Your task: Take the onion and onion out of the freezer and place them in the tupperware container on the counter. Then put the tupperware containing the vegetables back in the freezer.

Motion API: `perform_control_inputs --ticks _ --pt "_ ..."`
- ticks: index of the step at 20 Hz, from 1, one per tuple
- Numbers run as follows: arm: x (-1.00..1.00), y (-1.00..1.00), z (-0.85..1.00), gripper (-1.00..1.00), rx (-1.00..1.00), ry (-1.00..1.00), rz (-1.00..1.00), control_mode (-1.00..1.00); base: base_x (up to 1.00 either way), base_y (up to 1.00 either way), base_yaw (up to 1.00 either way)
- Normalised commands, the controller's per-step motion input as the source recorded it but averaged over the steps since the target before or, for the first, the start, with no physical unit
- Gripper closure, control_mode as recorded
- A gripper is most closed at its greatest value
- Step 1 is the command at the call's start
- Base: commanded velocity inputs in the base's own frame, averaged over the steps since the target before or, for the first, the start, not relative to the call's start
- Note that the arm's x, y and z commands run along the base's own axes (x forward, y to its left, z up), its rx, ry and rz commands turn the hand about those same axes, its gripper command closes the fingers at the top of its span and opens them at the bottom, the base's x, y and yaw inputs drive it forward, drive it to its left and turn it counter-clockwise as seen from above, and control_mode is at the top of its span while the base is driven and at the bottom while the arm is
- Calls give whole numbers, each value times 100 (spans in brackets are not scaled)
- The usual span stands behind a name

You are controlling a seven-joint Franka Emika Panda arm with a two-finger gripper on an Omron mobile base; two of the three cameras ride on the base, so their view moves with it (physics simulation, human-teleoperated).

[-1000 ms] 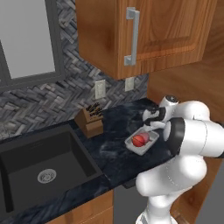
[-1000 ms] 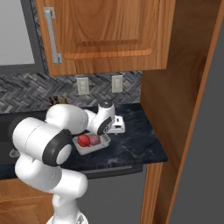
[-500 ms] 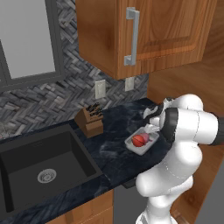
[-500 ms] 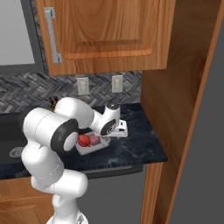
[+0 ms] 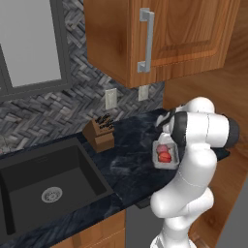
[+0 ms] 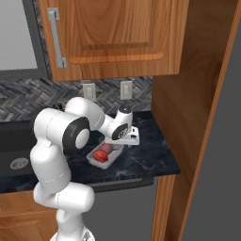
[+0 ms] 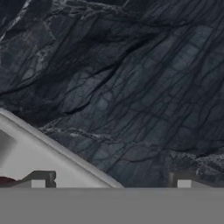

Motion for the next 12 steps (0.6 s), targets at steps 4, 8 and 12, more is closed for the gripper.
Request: perform_control_inputs --ticks 4,8,12 --pt "0 0 -34 -100 0 4 0 -100 0 0 0" --pt "-1 0 -48 -100 0 4 0 -100 0 0 0" --pt "0 10 -52 100 0 5 0 -100 0 0 0"
